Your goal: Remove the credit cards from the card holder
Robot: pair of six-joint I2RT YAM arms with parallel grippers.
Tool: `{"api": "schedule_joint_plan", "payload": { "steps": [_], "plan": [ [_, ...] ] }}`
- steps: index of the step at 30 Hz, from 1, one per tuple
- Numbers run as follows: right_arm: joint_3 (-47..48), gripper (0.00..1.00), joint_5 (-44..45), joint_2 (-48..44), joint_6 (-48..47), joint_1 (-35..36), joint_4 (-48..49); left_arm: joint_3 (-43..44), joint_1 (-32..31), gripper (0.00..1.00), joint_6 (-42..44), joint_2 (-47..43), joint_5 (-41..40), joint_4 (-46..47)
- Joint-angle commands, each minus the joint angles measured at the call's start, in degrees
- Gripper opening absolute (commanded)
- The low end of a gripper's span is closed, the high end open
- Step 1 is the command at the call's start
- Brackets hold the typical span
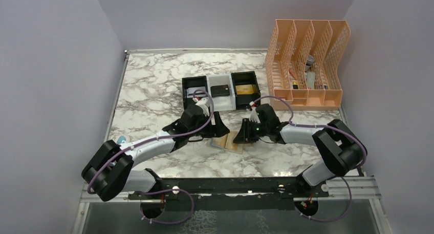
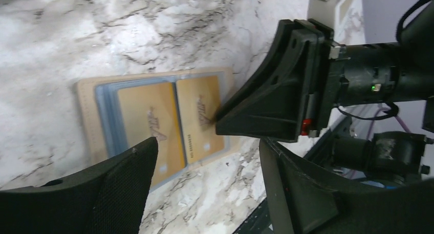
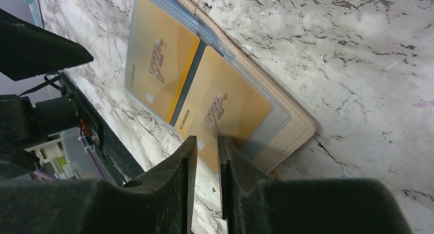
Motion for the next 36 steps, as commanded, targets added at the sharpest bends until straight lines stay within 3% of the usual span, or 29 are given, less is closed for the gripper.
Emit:
{"api": "schedule_joint_plan", "payload": {
  "steps": [1, 11, 19, 29, 36],
  "plan": [
    [-3.7, 0.23, 7.9, 0.3, -2.1, 0.0, 0.1, 2.1, -0.3, 0.72, -0.8, 3.2, 7.4, 6.4],
    [-4.6, 0.23, 9.6, -3.4, -1.8, 0.0, -0.1, 6.6, -3.0, 0.57, 1.1, 12.8, 8.2, 3.8],
    [-3.2, 0.23, 7.7, -6.8, -1.5, 0.0, -1.7, 8.3, -3.9, 0.53, 2.1, 18.3, 4.9, 0.5],
    [-3.3, 0.22, 9.5, -3.9, -1.3, 0.0, -2.3, 8.6, -4.4, 0.47, 2.6, 20.0, 4.5, -1.1],
    [-5.1, 0.2, 12.2, -5.6, 0.4, 0.0, -1.8, 7.5, -4.4, 0.41, 0.7, 19.5, 6.3, 3.0]
  ]
}}
